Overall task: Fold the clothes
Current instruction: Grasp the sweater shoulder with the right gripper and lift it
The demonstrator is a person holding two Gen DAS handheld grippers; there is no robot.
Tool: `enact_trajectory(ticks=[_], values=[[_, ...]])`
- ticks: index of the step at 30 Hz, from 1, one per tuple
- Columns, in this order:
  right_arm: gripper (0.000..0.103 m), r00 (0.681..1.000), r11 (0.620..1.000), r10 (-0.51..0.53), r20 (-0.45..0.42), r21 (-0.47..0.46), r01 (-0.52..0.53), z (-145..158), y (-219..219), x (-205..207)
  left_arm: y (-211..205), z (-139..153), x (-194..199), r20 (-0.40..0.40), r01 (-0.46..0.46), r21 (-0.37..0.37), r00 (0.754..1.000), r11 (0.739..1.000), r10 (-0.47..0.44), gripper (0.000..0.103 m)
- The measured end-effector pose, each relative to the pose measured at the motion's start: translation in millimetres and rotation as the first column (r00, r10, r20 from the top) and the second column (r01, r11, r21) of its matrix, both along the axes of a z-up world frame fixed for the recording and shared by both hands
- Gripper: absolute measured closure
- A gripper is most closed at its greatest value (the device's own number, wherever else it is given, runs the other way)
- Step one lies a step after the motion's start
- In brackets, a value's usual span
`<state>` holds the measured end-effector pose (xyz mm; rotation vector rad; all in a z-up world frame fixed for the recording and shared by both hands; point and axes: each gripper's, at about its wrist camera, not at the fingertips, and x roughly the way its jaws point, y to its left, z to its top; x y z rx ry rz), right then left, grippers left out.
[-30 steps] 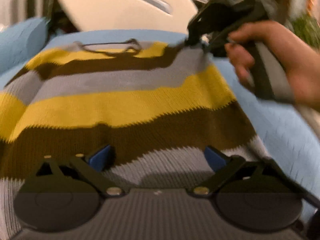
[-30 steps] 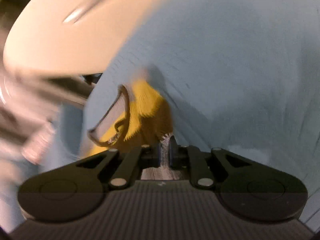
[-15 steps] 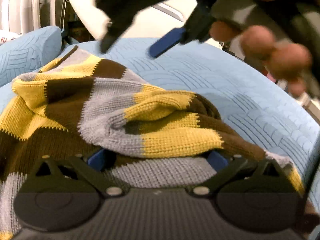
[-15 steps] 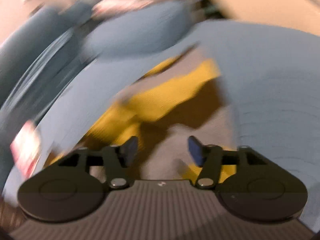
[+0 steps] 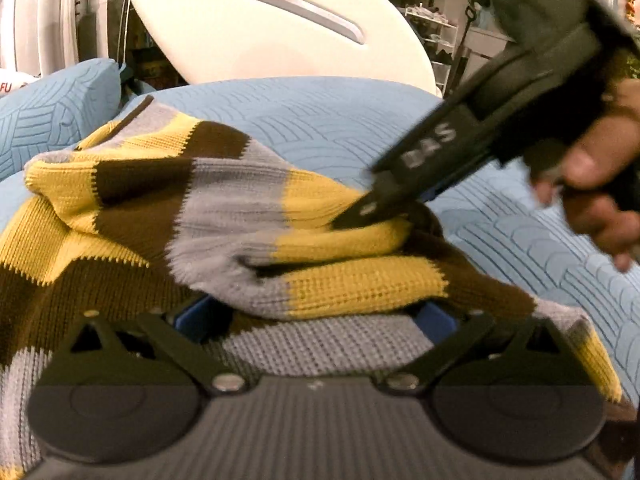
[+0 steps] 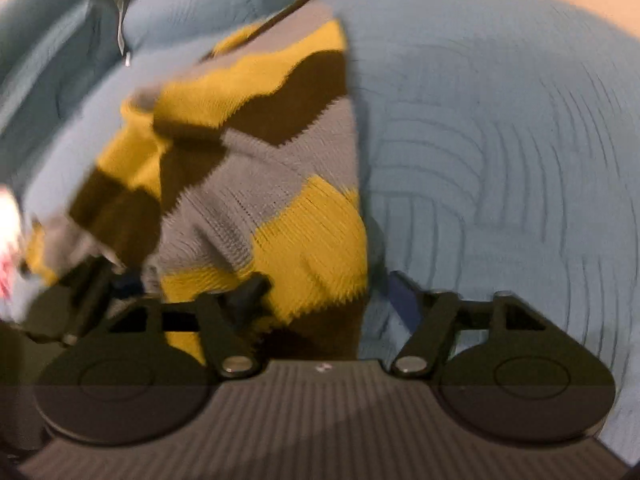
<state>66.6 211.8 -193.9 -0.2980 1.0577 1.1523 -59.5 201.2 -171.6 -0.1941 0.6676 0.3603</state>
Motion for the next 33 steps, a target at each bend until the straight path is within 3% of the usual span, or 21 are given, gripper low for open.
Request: enact_trajectory(ticks=[1,5,7,8,9,10,11,13,15,16,18,19,21,22,24,25,27,29,30,31,33], values=[[0.082,1.0,1.0,-0.012,0.024,0.016,0.012,5.0,-6.0,-5.0,-0.4,-0.2,-0.3,0.001,0.0,0.001,1.0,1.0,0.0,0.0],[0.09,0.992,0.995,-0.069,0.105,0.084,0.06,41.5,-25.3,-30.7,6.7,-2.5,3.7,0.011,-0.002,-0.001,1.0,1.0,0.002,0.0],[0.091,0.967,0.986,-0.151,0.204,0.103,0.132,66.9,-35.5,-39.8,7.3,-2.2,1.3,0.029,-0.001,-0.009,1.0,1.0,0.002,0.0],[0.094,0.936,0.972,-0.225,0.272,0.123,0.198,88.3,-47.7,-44.8,7.1,-2.9,1.9,0.022,0.003,-0.004,1.0,1.0,-0.003,0.0],[0.096,0.892,0.954,-0.298,0.339,0.149,0.262,110.0,-60.2,-49.9,6.8,-3.5,2.6,0.015,0.008,0.001,1.0,1.0,-0.008,0.0],[0.099,0.819,0.924,-0.382,0.429,0.186,0.333,133.8,-74.6,-56.4,6.1,-4.1,3.3,0.009,0.012,0.007,1.0,1.0,-0.012,0.0],[0.099,0.778,0.91,-0.414,0.472,0.199,0.364,145.3,-82.6,-56.8,4.4,-4.6,3.9,0.005,0.017,0.017,1.0,1.0,-0.018,0.0],[0.099,0.632,0.863,-0.492,0.599,0.241,0.443,179.1,-102.1,-61.9,1.9,-5.3,4.5,0.005,0.02,0.026,1.0,0.999,-0.021,0.0],[0.099,0.47,0.841,-0.484,0.738,0.245,0.482,206.1,-120.0,-57.4,2.0,-5.5,4.8,0.004,0.023,0.024,1.0,0.999,-0.023,0.0],[0.098,0.472,0.844,-0.474,0.744,0.231,0.484,206.9,-121.2,-53.3,2.3,-5.1,4.0,0.004,0.024,0.019,1.0,1.0,-0.025,0.0],[0.096,0.602,0.864,-0.447,0.662,0.145,0.482,193.0,-130.1,-28.5,1.1,-4.6,1.2,0.002,0.028,0.011,1.0,1.0,-0.028,0.0],[0.094,0.687,0.879,-0.437,0.581,0.114,0.463,173.1,-129.1,-24.7,2.8,-4.8,1.8,0.001,0.031,0.011,1.0,0.999,-0.031,0.0],[0.076,0.823,0.908,-0.404,0.399,0.063,0.415,133.3,-126.6,-17.7,2.9,-4.7,1.1,0.001,0.033,0.011,0.999,0.999,-0.033,0.0],[0.067,0.855,0.914,-0.396,0.336,0.055,0.401,111.3,-121.9,-21.4,1.8,-4.4,-0.1,0.002,0.034,0.01,0.999,0.999,-0.034,0.0],[0.067,0.905,0.927,-0.374,0.204,0.042,0.373,67.4,-112.4,-28.8,3.8,-5.5,2.3,0.002,0.034,0.008,0.999,0.999,-0.034,0.0],[0.067,0.922,0.932,-0.362,0.14,0.038,0.361,45.4,-107.4,-32.6,5.0,-5.5,2.8,0.002,0.034,0.007,0.999,0.999,-0.034,0.0],[0.067,0.905,0.912,-0.41,0.115,0.043,0.408,7.7,-92.8,-37.6,4.3,-5.0,3.1,0.002,0.033,0.014,0.999,0.999,-0.033,0.0],[0.064,0.871,0.871,-0.488,0.05,0.087,0.483,-8.5,-89.4,-33.5,2.7,-4.4,3.3,0.0,0.031,0.024,1.0,0.999,-0.032,0.0],[0.062,0.851,0.844,-0.524,-0.043,0.112,0.525,-18.5,-84.6,-29.2,2.8,-4.0,3.4,-0.001,0.031,0.024,1.0,0.999,-0.031,0.0],[0.054,0.845,0.838,-0.529,-0.071,0.111,0.534,-21.2,-77.7,-27.7,3.6,-3.6,3.6,-0.001,0.032,0.021,1.0,0.999,-0.032,0.0],[0.059,0.854,0.849,-0.516,-0.066,0.088,0.52,-22.9,-57.2,-28.2,5.4,-3.2,3.4,0.0,0.034,0.011,0.999,0.999,-0.034,0.0]])
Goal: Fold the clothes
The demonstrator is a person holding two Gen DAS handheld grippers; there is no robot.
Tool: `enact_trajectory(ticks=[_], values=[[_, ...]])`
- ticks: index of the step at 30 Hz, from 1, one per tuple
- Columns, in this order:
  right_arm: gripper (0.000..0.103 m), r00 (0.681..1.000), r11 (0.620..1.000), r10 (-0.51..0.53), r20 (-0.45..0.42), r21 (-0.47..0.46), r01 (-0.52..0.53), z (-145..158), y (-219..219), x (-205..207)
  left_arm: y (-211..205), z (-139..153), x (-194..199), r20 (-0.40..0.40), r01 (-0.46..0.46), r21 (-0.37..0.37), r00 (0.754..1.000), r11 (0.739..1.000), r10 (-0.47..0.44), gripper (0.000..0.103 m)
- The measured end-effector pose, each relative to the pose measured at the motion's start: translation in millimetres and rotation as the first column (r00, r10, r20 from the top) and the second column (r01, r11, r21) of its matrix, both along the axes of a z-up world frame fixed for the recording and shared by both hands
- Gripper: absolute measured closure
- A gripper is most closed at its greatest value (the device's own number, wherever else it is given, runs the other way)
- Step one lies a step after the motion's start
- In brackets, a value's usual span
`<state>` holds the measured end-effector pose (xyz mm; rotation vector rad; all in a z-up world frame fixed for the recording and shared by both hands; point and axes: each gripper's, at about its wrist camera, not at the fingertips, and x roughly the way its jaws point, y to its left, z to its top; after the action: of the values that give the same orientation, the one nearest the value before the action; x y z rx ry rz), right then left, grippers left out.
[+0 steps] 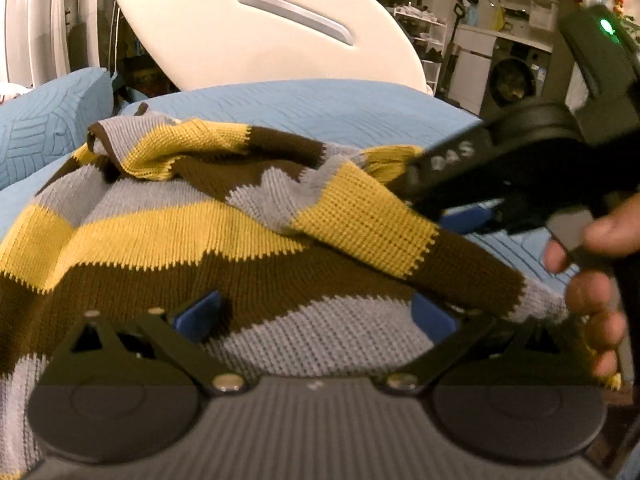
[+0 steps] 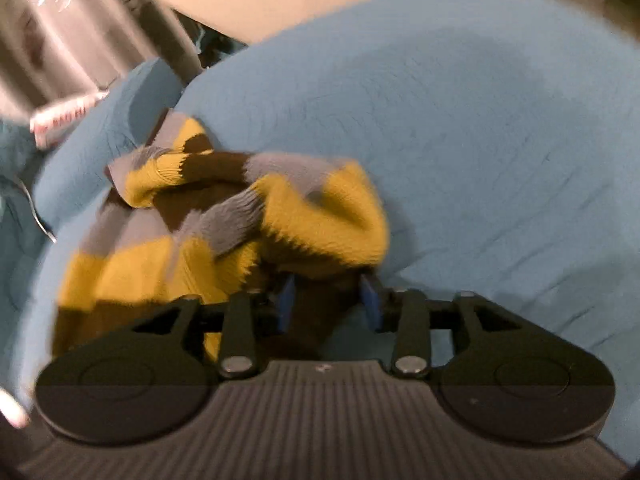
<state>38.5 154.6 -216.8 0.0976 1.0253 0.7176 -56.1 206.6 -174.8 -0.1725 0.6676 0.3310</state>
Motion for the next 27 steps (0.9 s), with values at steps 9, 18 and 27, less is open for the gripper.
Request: enact_trajectory(ticks=[9,18,27], values=[[0.093,0.73,0.854,0.239,0.64,-0.497,0.156,137.2,-26.1,-36.9,0.9,0.5,1.1,-0.002,0.021,-0.021,1.0,1.0,-0.021,0.0],[0.093,0.403,0.313,0.623,0.67,-0.686,0.657,146.6,-83.9,30.4,5.9,0.5,-3.0,0.023,0.028,-0.054,0.999,0.998,-0.027,0.0],[0.044,0.777,0.776,0.207,0.595,-0.583,0.24,95.3,-105.1,43.7,11.3,-0.9,-1.9,0.031,0.013,-0.087,0.999,0.996,-0.01,0.0]])
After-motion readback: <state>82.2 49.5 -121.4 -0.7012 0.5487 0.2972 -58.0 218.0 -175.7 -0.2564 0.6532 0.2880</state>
